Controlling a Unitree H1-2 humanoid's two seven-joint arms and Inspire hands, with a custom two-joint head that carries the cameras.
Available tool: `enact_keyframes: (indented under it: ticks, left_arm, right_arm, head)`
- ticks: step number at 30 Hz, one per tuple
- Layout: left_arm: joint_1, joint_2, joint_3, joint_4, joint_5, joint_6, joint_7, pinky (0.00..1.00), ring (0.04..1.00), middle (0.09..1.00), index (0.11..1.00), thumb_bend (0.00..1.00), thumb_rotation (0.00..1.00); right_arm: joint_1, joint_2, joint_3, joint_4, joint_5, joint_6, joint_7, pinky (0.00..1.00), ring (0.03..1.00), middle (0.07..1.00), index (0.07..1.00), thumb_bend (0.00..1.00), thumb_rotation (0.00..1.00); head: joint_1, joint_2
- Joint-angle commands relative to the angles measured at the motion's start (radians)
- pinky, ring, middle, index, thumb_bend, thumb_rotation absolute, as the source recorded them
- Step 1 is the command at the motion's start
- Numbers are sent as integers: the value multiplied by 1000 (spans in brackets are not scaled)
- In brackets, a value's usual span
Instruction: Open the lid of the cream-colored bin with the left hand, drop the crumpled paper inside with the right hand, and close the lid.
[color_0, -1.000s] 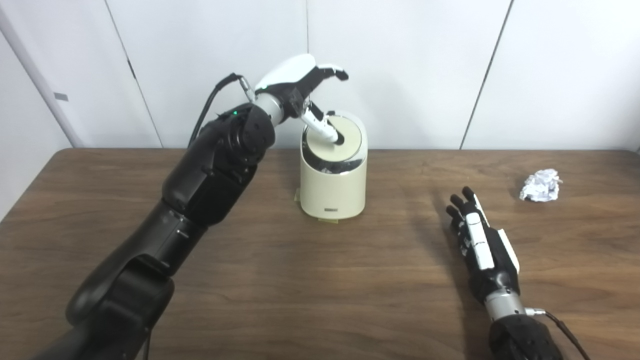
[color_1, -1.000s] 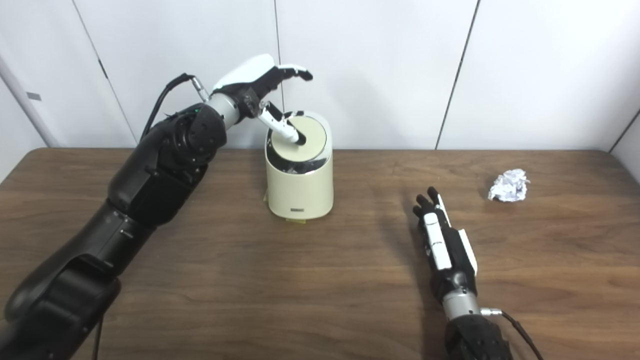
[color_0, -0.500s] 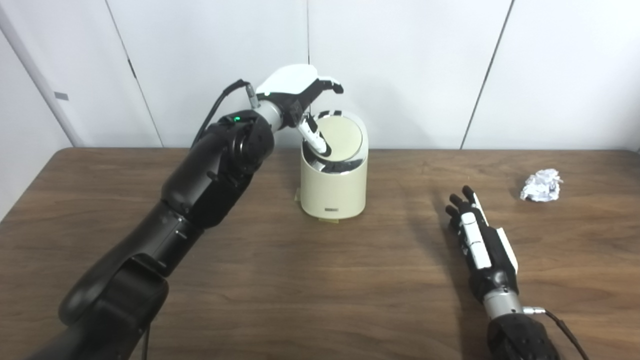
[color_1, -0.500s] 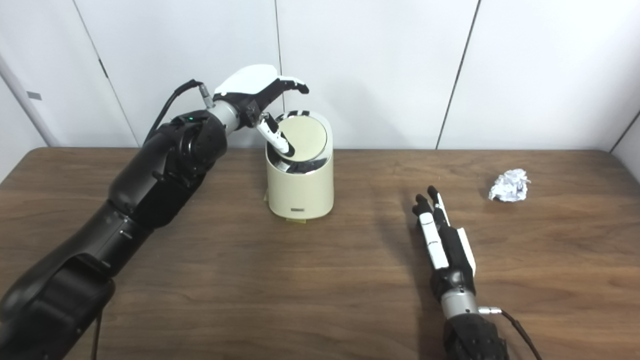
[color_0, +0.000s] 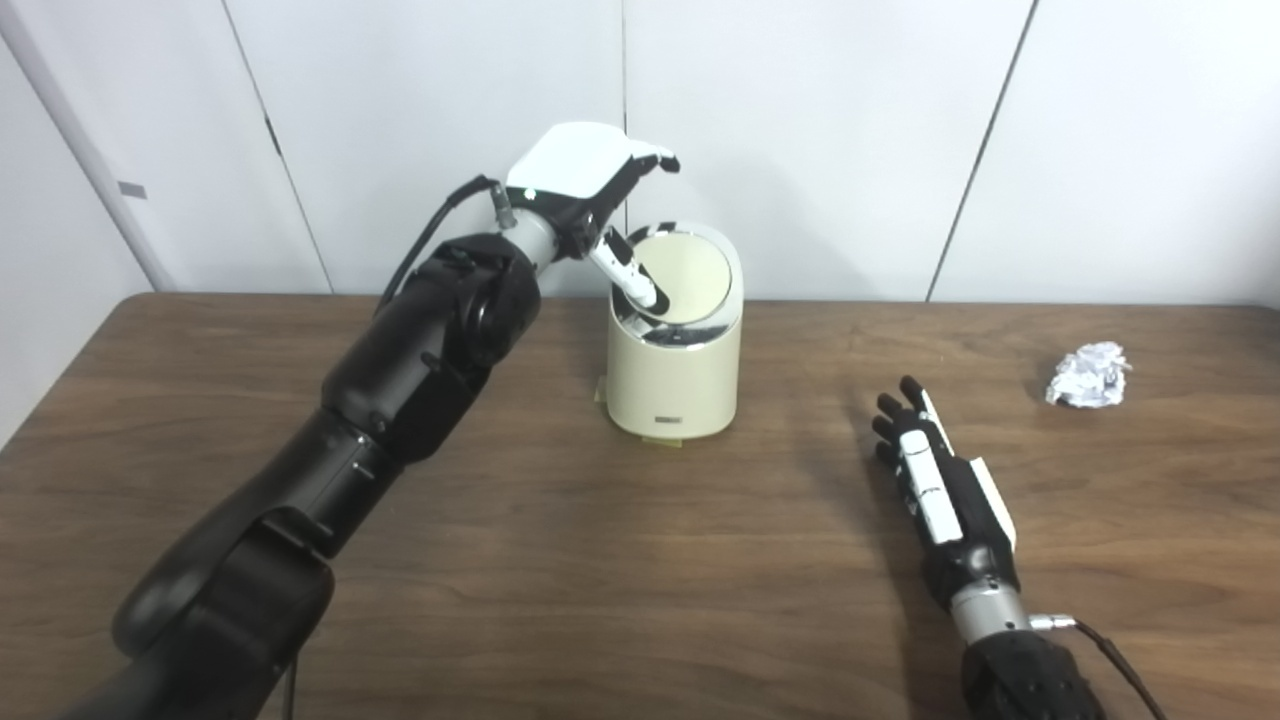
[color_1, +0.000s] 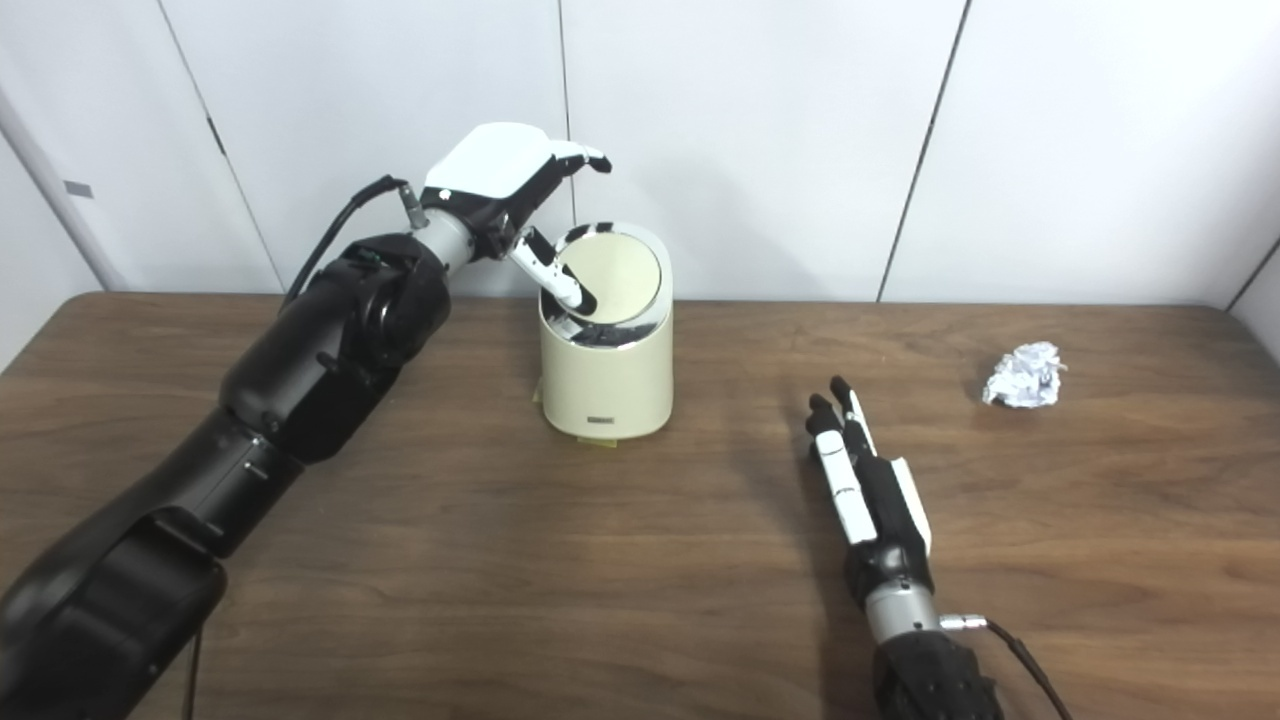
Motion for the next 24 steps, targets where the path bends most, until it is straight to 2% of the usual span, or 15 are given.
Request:
enact_keyframes:
  ticks: [1, 6, 10, 13, 17, 20, 21, 24]
  left_arm:
    - [-11, -12, -35, 3, 41, -19, -19, 827, 910, 904, 901, 919, 69]
    - [3, -8, -45, -30, 64, -11, -51, 848, 933, 916, 909, 922, 35]
    - [25, -16, 24, -102, -11, 40, -107, 810, 910, 912, 906, 912, 23]
    - [48, -26, 117, -156, -125, 67, -141, 810, 905, 900, 897, 894, 24]
    - [122, -63, 315, -292, -346, 215, -205, 843, 912, 908, 891, 879, 31]
    - [195, -86, 447, -380, -491, 281, -198, 840, 866, 851, 855, 860, 23]
    - [222, -92, 481, -402, -522, 300, -186, 824, 850, 839, 845, 826, 53]
    - [298, -92, 531, -449, -560, 318, -154, 809, 843, 831, 833, 725, 77]
  right_arm:
    - [-25, 2, -6, -29, 14, -22, 8, 941, 931, 944, 994, 539, 868]
    - [-27, 5, -14, -27, 28, -19, 9, 942, 922, 943, 992, 552, 849]
    - [-28, 5, -11, -27, 13, -17, 0, 927, 922, 938, 985, 545, 850]
    - [-29, 11, -13, -29, 26, -7, 4, 944, 925, 943, 986, 546, 848]
    - [-32, 14, -12, -36, 32, 7, 5, 949, 927, 947, 986, 551, 844]
    - [-35, 5, -9, -25, 21, -10, 10, 945, 929, 948, 997, 526, 866]
    - [-36, 4, -10, -20, 21, -12, 11, 942, 929, 947, 996, 530, 868]
    - [-38, 6, -17, -14, 28, -8, 6, 938, 926, 942, 988, 546, 860]
  head:
    - [-1, 0]
    - [10, 1]
    - [14, 2]
    - [8, 0]
    - [7, 0]
    - [7, 1]
    - [9, 2]
    - [5, 0]
